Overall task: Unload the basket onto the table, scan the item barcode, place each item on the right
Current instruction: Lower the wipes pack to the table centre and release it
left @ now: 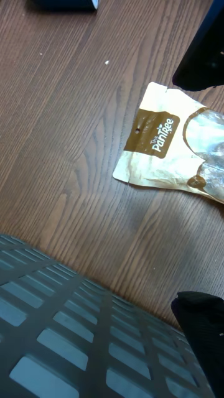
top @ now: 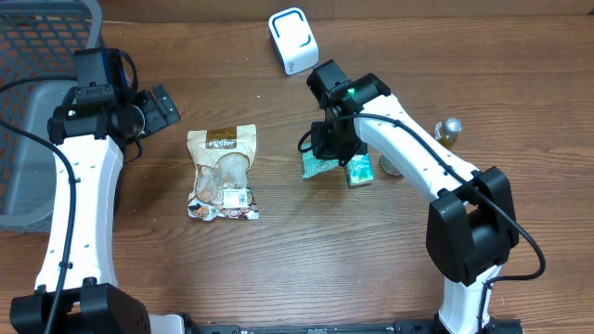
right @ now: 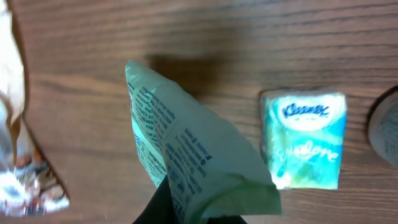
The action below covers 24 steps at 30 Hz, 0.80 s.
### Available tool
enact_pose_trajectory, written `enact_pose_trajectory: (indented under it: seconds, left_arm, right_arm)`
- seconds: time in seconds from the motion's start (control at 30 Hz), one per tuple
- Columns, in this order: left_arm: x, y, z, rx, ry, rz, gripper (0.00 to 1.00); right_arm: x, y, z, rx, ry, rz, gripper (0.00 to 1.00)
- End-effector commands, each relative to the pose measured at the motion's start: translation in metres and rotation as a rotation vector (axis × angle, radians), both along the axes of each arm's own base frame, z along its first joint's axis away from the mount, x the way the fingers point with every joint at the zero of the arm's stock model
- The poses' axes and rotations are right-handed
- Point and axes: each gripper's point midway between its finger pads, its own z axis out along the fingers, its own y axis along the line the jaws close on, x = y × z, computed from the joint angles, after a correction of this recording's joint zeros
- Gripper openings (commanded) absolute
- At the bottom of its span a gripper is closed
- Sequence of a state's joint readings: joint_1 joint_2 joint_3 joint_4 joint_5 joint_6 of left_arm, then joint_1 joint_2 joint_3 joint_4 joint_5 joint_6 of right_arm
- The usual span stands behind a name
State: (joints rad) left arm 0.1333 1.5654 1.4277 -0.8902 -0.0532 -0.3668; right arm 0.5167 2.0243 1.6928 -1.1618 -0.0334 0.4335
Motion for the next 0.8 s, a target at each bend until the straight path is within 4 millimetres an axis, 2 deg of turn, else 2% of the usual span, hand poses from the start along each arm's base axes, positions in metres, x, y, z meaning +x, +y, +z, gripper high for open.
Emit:
enact_pose_trajectory:
  seconds: [0.0, 0.07, 0.1, 0.13, 0.17, 0.2, 0.4, 0.47, 0.6, 0.77]
  left_arm:
    - [0.002, 0.005, 0.002, 0.008, -0.006, 0.008, 0.99]
    - [0.002, 0.005, 0.002, 0.008, -0.006, 0.008, 0.99]
    - [0.002, 0.005, 0.002, 0.008, -0.006, 0.008, 1.00]
    - [0.002, 0.005, 0.002, 0.008, -0.006, 0.008, 1.00]
    - [0.002, 0.005, 0.002, 0.008, -0.006, 0.008, 1.00]
    - [0.002, 0.005, 0.002, 0.008, -0.006, 0.008, 1.00]
    - [0.002, 0.005, 0.002, 0.008, -0.006, 0.008, 0.99]
    - [0.002, 0.005, 0.002, 0.008, -0.006, 0.008, 1.00]
    - [0.002, 0.005, 0.002, 0.008, -0.006, 0.008, 0.99]
    - [0.002, 0.005, 0.002, 0.008, -0.006, 0.008, 1.00]
  right_arm:
    - [0.013, -0.018, 0.001, -0.063, -0.067, -0.145, 0.20]
    - [0.016, -0.018, -0.002, -0.064, -0.080, -0.148, 0.28]
    - [0.016, -0.017, -0.003, -0.061, -0.084, -0.149, 0.37]
    - [0.017, -0.017, -0.005, -0.059, -0.087, -0.149, 0.51]
    - [0.017, -0.017, -0.006, -0.058, -0.089, -0.149, 0.60]
    - [0.018, -0.017, -0.008, -0.058, -0.090, -0.149, 0.64]
    - [0.019, -0.013, -0.013, -0.041, -0.101, -0.146, 0.64]
    - [0.017, -0.004, -0.015, -0.005, -0.089, -0.133, 0.59]
    - [0.008, 0.029, -0.018, 0.138, -0.052, -0.086, 0.51]
    - [0.002, 0.062, -0.019, 0.214, -0.074, -0.022, 0.50]
